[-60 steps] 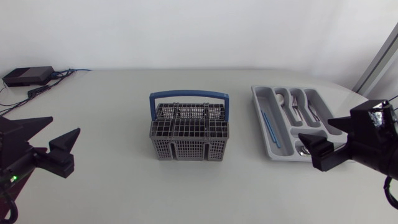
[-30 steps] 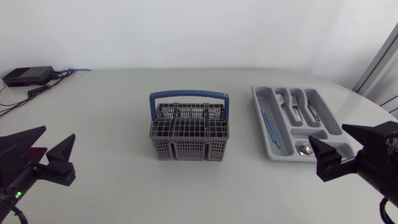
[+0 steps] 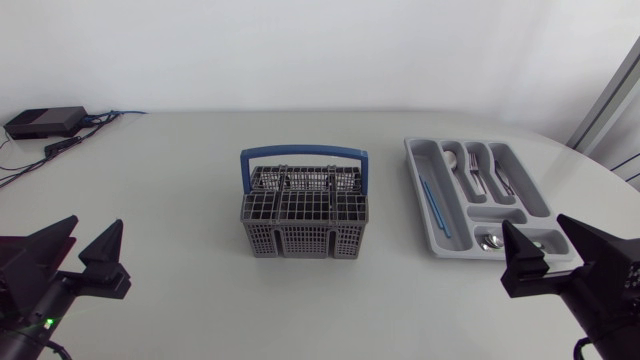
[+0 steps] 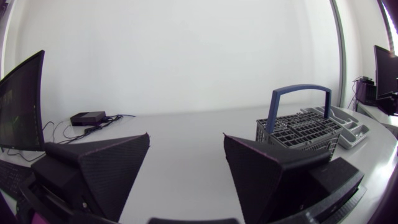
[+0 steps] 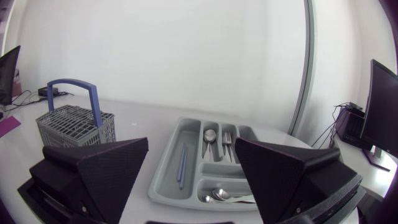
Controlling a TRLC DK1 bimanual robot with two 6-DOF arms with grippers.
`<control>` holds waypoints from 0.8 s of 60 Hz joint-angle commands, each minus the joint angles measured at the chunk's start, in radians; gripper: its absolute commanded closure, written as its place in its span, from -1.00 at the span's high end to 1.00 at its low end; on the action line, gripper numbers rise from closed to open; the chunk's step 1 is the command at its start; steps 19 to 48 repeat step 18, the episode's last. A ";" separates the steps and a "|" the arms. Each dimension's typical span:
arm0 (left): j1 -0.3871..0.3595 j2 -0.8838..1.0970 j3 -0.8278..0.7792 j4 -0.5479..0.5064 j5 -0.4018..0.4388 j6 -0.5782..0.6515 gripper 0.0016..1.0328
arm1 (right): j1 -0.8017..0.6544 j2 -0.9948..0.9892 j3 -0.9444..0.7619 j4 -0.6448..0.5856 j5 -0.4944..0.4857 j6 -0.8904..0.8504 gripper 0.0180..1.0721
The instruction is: Unload the cutlery basket into the drawer organizer.
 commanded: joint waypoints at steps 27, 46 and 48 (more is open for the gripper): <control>-0.023 -0.038 -0.052 0.036 -0.034 -0.077 0.91 | -0.010 -0.068 -0.078 0.060 0.020 0.081 0.91; -0.023 -0.038 -0.052 0.036 -0.034 -0.077 0.91 | -0.010 -0.068 -0.078 0.060 0.020 0.081 0.91; -0.023 -0.038 -0.052 0.036 -0.034 -0.077 0.91 | -0.010 -0.068 -0.078 0.060 0.020 0.081 0.91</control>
